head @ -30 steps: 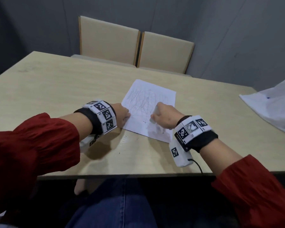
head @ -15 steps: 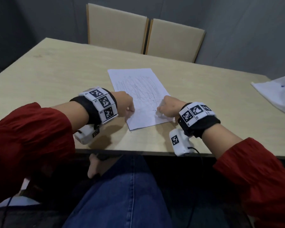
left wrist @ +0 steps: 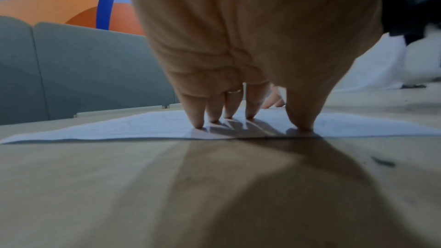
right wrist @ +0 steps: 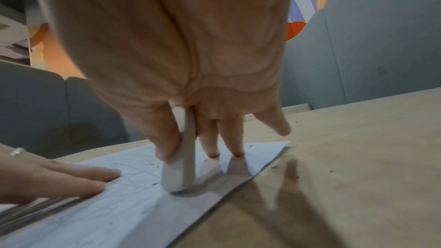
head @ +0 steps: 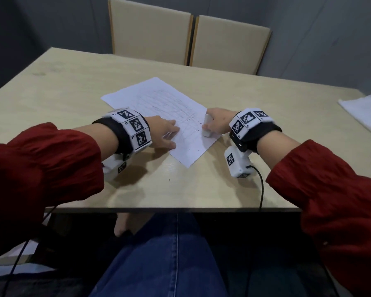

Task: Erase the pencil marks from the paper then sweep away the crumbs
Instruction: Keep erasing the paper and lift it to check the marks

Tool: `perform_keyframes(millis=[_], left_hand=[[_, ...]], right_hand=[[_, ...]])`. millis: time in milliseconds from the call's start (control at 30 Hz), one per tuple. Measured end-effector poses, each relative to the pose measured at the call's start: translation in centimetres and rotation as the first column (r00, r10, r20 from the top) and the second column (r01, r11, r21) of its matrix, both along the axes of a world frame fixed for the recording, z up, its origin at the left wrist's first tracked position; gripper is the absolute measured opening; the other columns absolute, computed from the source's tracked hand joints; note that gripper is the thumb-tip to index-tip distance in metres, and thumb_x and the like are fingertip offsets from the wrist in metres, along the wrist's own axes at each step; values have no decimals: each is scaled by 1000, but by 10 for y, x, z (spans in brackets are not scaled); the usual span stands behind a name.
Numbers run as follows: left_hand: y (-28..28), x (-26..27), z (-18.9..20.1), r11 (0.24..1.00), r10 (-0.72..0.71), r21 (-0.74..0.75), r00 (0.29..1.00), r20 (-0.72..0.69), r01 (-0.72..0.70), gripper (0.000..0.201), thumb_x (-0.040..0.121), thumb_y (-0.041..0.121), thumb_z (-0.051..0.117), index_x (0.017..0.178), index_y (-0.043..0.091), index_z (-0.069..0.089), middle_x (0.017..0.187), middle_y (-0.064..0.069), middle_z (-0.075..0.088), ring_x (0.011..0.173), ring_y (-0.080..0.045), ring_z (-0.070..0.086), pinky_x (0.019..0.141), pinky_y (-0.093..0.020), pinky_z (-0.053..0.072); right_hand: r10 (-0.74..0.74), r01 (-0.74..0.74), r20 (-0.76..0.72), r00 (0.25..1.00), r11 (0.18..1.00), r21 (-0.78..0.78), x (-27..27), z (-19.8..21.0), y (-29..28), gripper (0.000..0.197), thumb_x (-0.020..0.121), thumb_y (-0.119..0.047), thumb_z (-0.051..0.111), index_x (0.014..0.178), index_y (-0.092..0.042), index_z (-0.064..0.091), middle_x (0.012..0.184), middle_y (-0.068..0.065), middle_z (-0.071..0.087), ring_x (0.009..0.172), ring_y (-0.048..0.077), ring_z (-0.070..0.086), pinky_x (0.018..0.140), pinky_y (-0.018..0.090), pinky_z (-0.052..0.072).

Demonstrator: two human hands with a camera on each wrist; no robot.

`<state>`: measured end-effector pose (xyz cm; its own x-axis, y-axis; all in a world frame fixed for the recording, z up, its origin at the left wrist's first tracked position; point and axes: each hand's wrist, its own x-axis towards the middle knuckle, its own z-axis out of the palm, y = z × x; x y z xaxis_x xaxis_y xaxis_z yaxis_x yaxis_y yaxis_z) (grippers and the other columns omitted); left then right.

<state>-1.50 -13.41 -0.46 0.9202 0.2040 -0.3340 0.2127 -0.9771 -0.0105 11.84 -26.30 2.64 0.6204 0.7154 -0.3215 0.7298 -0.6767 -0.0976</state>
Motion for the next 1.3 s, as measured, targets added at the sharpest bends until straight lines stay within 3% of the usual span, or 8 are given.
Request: perform_keyframes(millis=[200, 300, 433, 567, 700, 867, 1067, 1300], left_hand=[[1, 12, 15, 1000, -5, -12, 999, 43, 6, 33, 87, 42, 66, 107, 15, 67, 106, -4, 67, 100, -23, 59, 91, -35, 49], [8, 23, 26, 999, 52, -20, 996, 79, -50, 58, 82, 44, 73, 131, 16, 59, 121, 0, 67, 116, -20, 56, 93, -27, 42], [16, 44, 17, 997, 73, -24, 993, 94, -71, 73, 79, 57, 69, 138, 15, 52, 141, -5, 52, 127, -27, 48, 104, -36, 39], [16, 52, 2, 994, 80, -70, 996, -24, -82, 100, 74, 68, 65, 153, 21, 26, 160, -4, 20, 142, -26, 30, 114, -41, 27], [11, 58, -3, 994, 82, -69, 993, -81, -87, 117, 67, 75, 65, 155, 31, 3, 163, 3, -6, 149, -22, 9, 119, -42, 14], [12, 69, -5, 993, 86, -69, 992, -97, -93, 123, 66, 75, 66, 155, 29, -5, 162, 1, -13, 150, -22, -4, 121, -47, 5], [15, 80, -3, 995, 66, -61, 988, -138, -75, 136, 58, 78, 68, 154, 20, -9, 161, -3, -20, 149, -25, -10, 120, -51, 6], [17, 83, -5, 997, 41, -57, 992, -120, -48, 143, 54, 78, 71, 154, 15, -9, 163, -2, -7, 150, -26, -3, 120, -51, 10]], right_hand=[[28, -38, 65, 998, 986, 165, 36, 3, 10, 20, 94, -10, 43, 109, -9, 56, 117, 10, 61, 90, 23, 51, 72, 28, 38], [0, -37, 138, 990, 964, 263, 53, 4, 7, 19, 89, -6, 51, 104, -8, 63, 109, 10, 64, 95, 26, 56, 73, 26, 39], [25, -59, 120, 992, 954, 293, 52, -12, 4, 21, 86, -7, 51, 99, -11, 67, 91, 7, 63, 88, 26, 57, 72, 29, 45], [12, -52, 110, 994, 929, 365, 59, -21, 9, 16, 79, -8, 64, 89, -19, 70, 86, 1, 64, 86, 23, 61, 77, 34, 54], [5, -56, 123, 992, 907, 417, 65, -19, 16, 15, 79, -4, 65, 89, -11, 73, 81, 2, 65, 83, 21, 63, 67, 25, 45], [29, -80, 127, 991, 908, 412, 58, -17, 28, 13, 84, -11, 64, 95, -11, 69, 86, 0, 61, 85, 17, 55, 70, 24, 42], [54, -119, 174, 983, 916, 383, 57, -10, 40, 21, 85, -3, 57, 98, -10, 71, 104, 9, 66, 98, 25, 60, 74, 26, 45], [77, -130, 187, 979, 948, 289, 57, -11, 47, 16, 86, -6, 63, 100, -11, 70, 102, 8, 63, 95, 22, 57, 72, 25, 40]])
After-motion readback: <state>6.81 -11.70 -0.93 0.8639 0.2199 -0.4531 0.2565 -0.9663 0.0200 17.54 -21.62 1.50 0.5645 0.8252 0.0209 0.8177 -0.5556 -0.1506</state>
